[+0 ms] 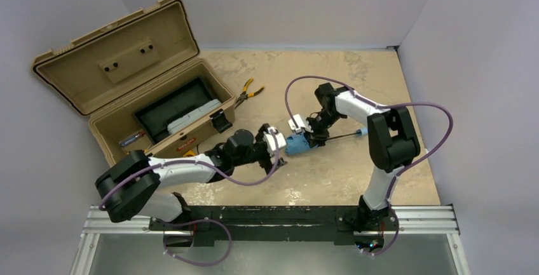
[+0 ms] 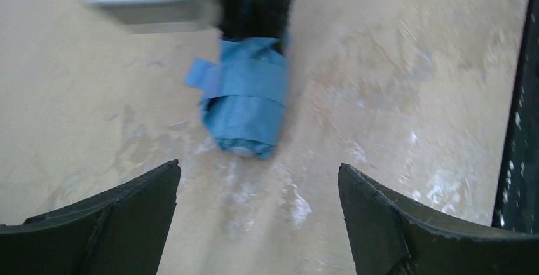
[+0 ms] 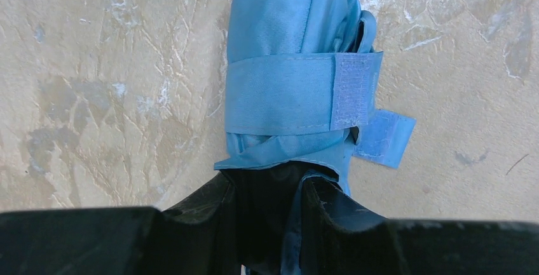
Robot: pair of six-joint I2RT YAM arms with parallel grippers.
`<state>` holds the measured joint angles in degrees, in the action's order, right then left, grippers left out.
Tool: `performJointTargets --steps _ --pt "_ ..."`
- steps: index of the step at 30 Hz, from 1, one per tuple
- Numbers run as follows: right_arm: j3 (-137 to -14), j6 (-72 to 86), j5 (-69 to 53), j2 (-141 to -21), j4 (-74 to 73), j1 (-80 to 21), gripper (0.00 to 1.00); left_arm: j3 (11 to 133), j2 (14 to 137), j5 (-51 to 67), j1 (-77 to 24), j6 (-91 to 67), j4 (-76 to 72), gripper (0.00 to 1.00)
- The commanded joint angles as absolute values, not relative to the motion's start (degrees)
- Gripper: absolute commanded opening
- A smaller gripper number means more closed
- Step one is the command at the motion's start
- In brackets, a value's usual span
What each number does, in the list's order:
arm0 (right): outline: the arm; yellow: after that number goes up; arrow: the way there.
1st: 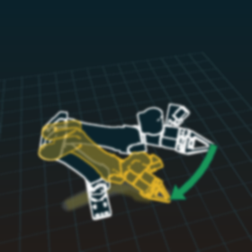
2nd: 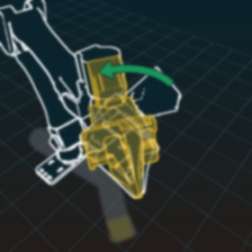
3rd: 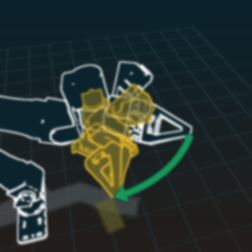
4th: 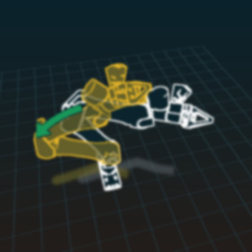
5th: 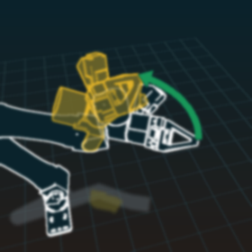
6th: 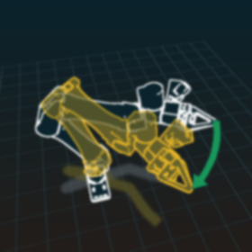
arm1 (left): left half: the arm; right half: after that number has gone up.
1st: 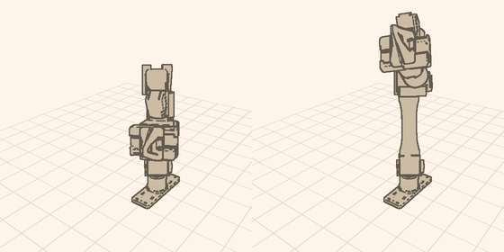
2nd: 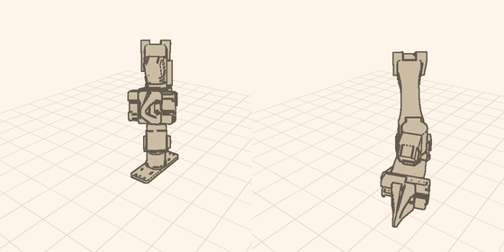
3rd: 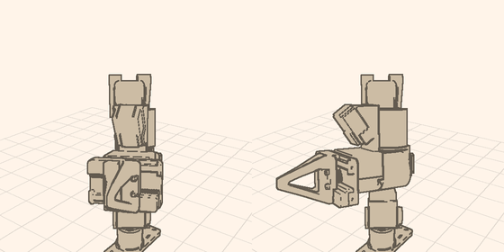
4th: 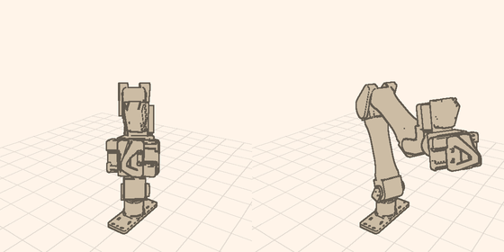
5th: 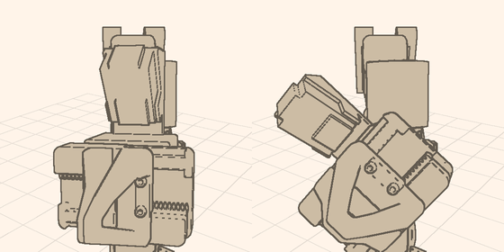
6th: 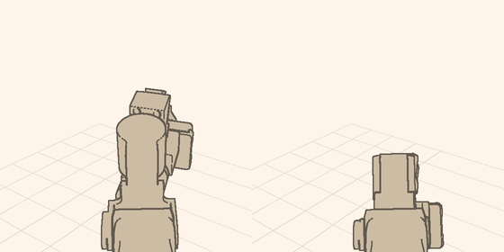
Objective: Put away the umbrella
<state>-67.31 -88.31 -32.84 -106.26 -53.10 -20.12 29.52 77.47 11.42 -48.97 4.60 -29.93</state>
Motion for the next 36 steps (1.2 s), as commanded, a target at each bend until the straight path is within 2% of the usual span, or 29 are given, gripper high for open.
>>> performJointTargets --steps 1,8,17,23,36 --pt "-63.27 -86.39 -25.28 -119.95 -61.96 -21.02 0.05 34.5 81.76 6.45 -56.07 23.27 -22.08 0.91" --pt "-65.73 -84.77 -25.39 -124.28 -63.09 -20.79 0.04 39.87 93.14 -4.77 -60.48 29.06 -28.02 0.91" --pt "-67.81 -84.91 -25.56 -127.63 -65.37 -20.57 0.04 45.07 100.55 -8.9 -61.08 30.69 -31.03 0.89" --pt "-68.7 -84.79 -25.27 -128.75 -66.14 -20.48 0.04 47.46 103.21 -9.51 -61.08 30.15 -28.96 0.81" --pt "-68.54 -84.97 -24.89 -129.8 -66.79 -20.45 0.04 50.21 107.54 -11.87 -61.0 32.67 -29.25 0.79"
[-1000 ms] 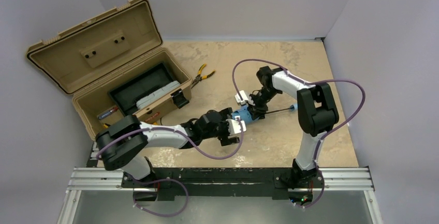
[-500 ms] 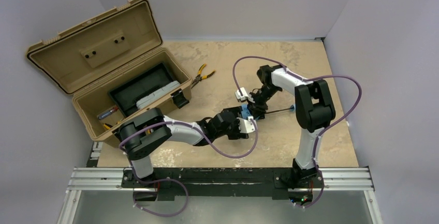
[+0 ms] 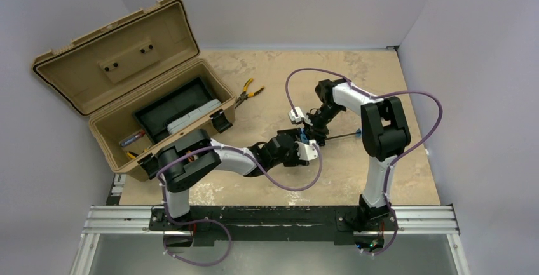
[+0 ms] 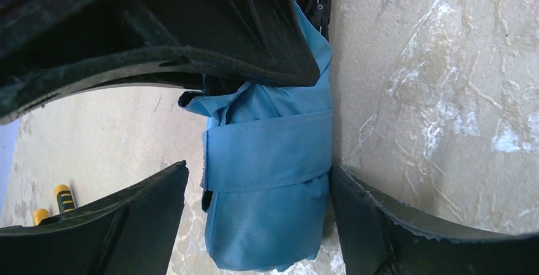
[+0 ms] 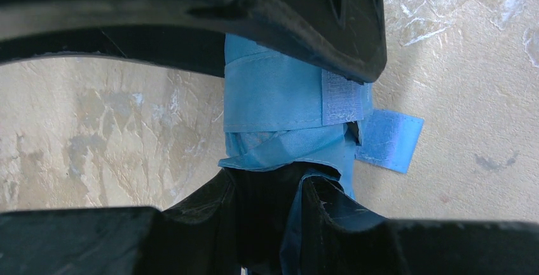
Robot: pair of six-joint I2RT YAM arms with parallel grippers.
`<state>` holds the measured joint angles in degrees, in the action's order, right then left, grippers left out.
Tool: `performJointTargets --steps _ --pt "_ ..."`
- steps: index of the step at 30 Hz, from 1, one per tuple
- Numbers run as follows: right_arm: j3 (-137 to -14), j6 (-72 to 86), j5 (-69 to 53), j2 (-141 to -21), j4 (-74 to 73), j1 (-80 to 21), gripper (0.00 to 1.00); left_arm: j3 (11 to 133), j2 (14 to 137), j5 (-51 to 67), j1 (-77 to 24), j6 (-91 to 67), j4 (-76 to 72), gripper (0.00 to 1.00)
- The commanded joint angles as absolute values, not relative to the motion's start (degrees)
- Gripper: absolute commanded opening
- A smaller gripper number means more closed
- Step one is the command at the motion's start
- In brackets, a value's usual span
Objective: Put away the umbrella
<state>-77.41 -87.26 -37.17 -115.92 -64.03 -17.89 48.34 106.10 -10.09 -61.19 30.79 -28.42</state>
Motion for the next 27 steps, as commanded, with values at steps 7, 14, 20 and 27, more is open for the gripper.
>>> performJointTargets --steps 7,14,20,27 --pt "-68.42 -85.3 -24.7 -130.26 -67.09 -20.39 0.04 52.32 110.78 -10.55 -59.3 30.8 -24.1 0.6" --pt "-70.04 -86.61 -29.23 -127.81 -67.33 -19.4 0.13 52.17 110.91 -1.95 -55.58 24.08 -15.88 0.1" --pt "-74.47 -88.94 -38.07 -119.82 -67.63 -15.35 0.52 55.31 112.9 6.69 -52.39 18.54 -6.22 0.0" --pt "-79.82 -90.76 -45.23 -112.01 -67.75 -10.29 0.88 57.86 114.7 12.17 -50.53 12.56 -0.31 0.0"
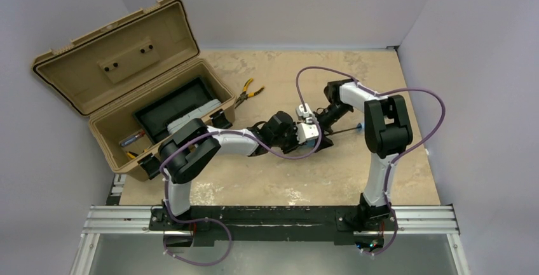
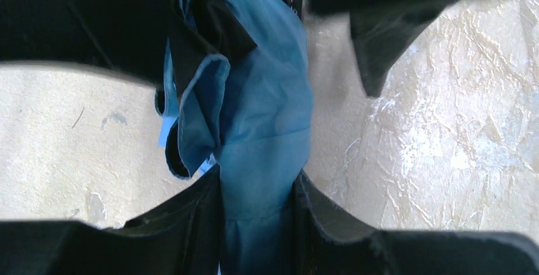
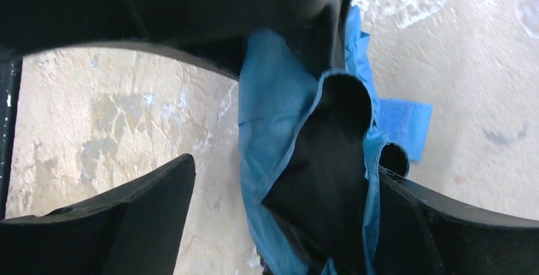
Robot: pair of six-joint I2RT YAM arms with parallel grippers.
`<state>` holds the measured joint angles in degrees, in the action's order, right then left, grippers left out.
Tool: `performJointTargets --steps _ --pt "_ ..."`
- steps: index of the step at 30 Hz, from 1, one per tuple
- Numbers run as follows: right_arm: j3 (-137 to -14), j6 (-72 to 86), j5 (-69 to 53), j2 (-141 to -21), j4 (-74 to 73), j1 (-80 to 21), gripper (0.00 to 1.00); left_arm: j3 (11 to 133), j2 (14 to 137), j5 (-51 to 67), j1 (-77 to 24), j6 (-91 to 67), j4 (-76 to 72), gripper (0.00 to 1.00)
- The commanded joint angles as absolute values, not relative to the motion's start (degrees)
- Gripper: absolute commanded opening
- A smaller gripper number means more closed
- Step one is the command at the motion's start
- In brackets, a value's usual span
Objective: Put away the umbrella
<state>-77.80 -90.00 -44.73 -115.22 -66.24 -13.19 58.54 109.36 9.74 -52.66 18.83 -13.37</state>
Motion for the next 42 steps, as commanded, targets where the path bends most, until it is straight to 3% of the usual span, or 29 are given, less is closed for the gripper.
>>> performJointTargets --steps 1,3,10,15,18,28,36,40,42 --pt "-80.53 -91.13 -45.98 -111.1 -67.62 -9.28 0.92 57.77 114.92 12.6 -50.13 11.84 -0.19 0.0" --pt "-82.15 -91.88 -47.81 -109.43 -67.71 -6.52 0.98 57.83 115.52 14.67 -49.52 9.98 -0.13 0.0" --pt "-84.39 -99.22 -54.2 -101.77 -67.58 1.66 0.99 59.94 118.82 22.82 -46.27 5.52 4.57 0.0" --pt "-72.56 -122.12 -55.29 -94.83 -68.38 1.51 0.99 65.86 122.34 31.7 -43.3 2.1 9.81 0.0" --pt "-68.13 -127.44 -50.87 -93.34 -66.69 -3.12 0.99 68.73 124.22 36.2 -41.57 0.48 13.15 0.0" --pt "-51.57 -110.63 -42.19 -84.58 -32.41 -9.92 0.98 77.12 132.7 42.73 -39.5 -5.36 24.22 0.0" --pt "-47.83 -103.79 -36.05 -87.41 -20.65 -13.22 0.95 78.39 134.18 44.01 -39.48 -7.04 24.08 0.0" --pt "-48.06 -100.19 -31.48 -90.48 -18.6 -16.15 0.86 79.8 135.37 45.44 -39.46 -7.45 25.31 0.0" --pt "-48.69 -97.18 -28.79 -92.09 -17.74 -17.06 0.76 79.89 135.46 45.59 -39.49 -7.65 25.18 0.0"
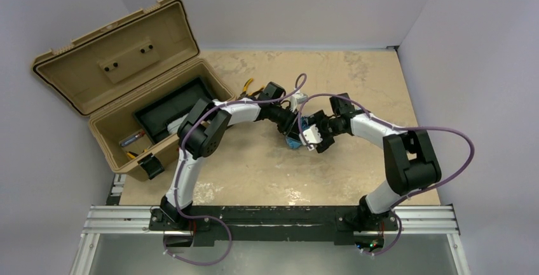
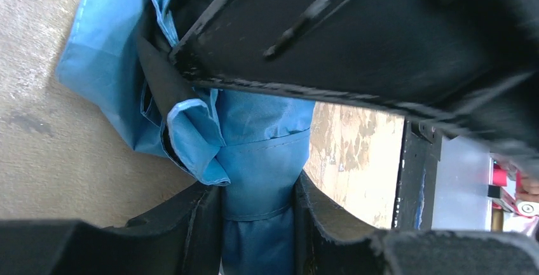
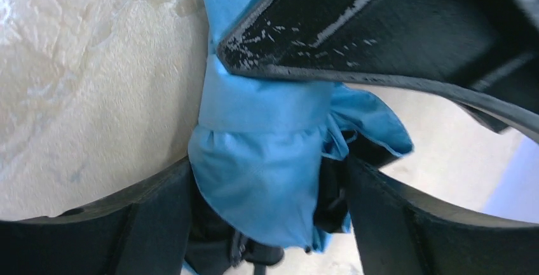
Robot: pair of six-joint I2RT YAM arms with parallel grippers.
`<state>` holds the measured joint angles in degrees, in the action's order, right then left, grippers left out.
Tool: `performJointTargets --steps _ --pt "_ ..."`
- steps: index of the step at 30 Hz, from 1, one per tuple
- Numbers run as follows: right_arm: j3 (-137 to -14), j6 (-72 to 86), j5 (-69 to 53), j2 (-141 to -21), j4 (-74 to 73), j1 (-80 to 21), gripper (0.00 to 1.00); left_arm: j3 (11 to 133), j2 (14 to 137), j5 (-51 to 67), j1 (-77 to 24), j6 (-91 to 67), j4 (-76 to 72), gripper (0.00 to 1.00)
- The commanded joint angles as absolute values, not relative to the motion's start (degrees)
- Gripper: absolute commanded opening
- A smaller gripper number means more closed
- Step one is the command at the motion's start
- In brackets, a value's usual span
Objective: Put away the umbrella
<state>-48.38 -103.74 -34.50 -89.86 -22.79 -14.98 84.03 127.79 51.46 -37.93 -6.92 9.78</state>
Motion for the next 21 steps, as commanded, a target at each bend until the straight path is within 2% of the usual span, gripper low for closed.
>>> performJointTargets --steps 1,3,7,9,11,14,19,21 --pt "-49.16 -96.46 -27.44 -92.88 -18.19 -17.33 0.7 79.87 135.44 45.78 -39.47 -7.76 25.14 0.0" --pt "-50.09 -96.24 -25.9 -94.19 -20.2 -17.4 0.58 80.1 135.57 45.85 -39.46 -7.99 25.11 0.0" --pt "-52.58 -95.97 -23.94 -96.84 -27.48 -17.99 0.2 80.97 135.3 45.36 -39.34 -9.58 24.78 0.0" --pt "-53.86 -95.87 -23.52 -97.83 -32.13 -18.01 0.09 80.85 133.98 43.95 -39.13 -11.16 23.42 0.05" --pt "-54.62 -95.26 -22.73 -98.52 -36.24 -18.02 0.04 78.98 130.96 42.25 -38.66 -13.13 20.16 0.15" --pt "-55.77 -94.37 -21.69 -100.04 -42.55 -18.02 0.03 75.36 124.51 39.2 -38.41 -15.25 13.34 0.32" --pt "-55.36 -91.07 -21.25 -102.16 -48.93 -17.76 0.03 69.75 114.06 35.64 -38.43 -17.18 3.41 0.43" --pt "-54.99 -90.2 -21.81 -102.88 -51.14 -17.62 0.03 66.52 109.56 33.48 -38.45 -17.67 -1.1 0.51"
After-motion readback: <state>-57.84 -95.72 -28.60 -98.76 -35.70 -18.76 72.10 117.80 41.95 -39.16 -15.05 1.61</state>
